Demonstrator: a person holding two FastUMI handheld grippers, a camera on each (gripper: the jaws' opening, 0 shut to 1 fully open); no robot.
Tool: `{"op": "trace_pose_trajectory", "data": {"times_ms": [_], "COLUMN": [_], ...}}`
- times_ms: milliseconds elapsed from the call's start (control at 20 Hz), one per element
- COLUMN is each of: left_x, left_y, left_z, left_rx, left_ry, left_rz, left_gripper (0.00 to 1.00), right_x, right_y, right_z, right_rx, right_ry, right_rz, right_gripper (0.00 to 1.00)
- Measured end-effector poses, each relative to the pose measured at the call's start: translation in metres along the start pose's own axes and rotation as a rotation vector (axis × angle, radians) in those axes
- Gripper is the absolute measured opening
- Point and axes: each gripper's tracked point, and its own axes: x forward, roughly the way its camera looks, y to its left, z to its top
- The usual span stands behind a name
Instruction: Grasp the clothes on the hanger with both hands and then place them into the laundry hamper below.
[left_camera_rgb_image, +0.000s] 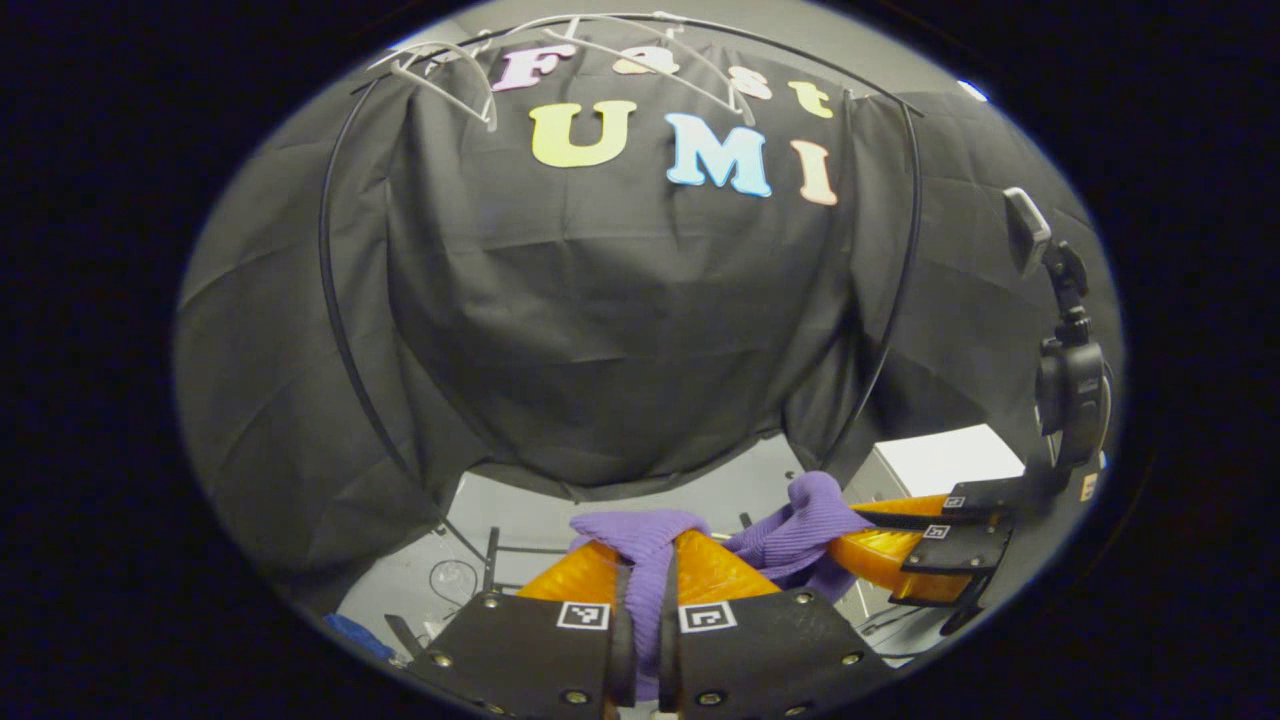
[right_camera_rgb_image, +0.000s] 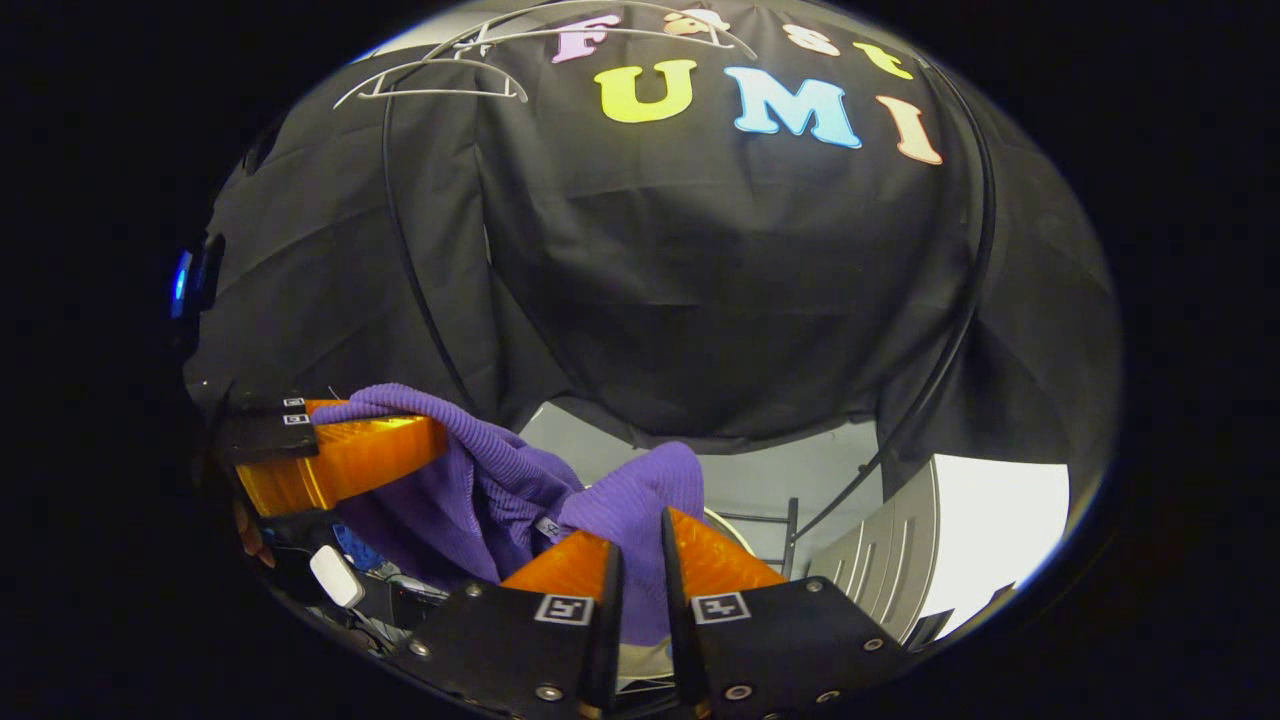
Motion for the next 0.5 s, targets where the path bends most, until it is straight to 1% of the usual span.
{"op": "trace_pose_trajectory", "data": {"times_ms": [50,100,150,200,250,350,500], "left_x": [-0.002,-0.008,-0.016,-0.022,-0.029,-0.044,-0.076], "left_y": [0.004,0.006,0.009,0.012,0.015,0.019,0.024], "left_z": [-0.003,0.001,0.008,0.017,0.026,0.051,0.098], "left_rx": [-0.003,-0.004,0.002,0.01,0.017,0.019,0.007], "left_ry": [0.005,-0.011,-0.033,-0.054,-0.076,-0.131,-0.234], "left_rz": [0.003,0.01,0.016,0.026,0.038,0.047,0.047], "left_gripper": [0.17,0.23,0.44,0.66,0.87,0.9,0.9], "right_x": [-0.001,-0.004,-0.007,-0.01,-0.014,-0.028,-0.057], "right_y": [0.0,0.001,0.003,0.004,0.004,0.004,0.005], "right_z": [-0.001,0.001,0.008,0.012,0.019,0.036,0.067], "right_rx": [0.0,0.003,0.008,0.01,0.008,0.004,0.002], "right_ry": [0.0,-0.013,-0.031,-0.046,-0.064,-0.117,-0.219], "right_rz": [-0.001,0.0,0.001,-0.005,-0.014,-0.04,-0.074], "right_gripper": [0.4,0.5,0.67,0.74,0.86,0.94,0.94]}}
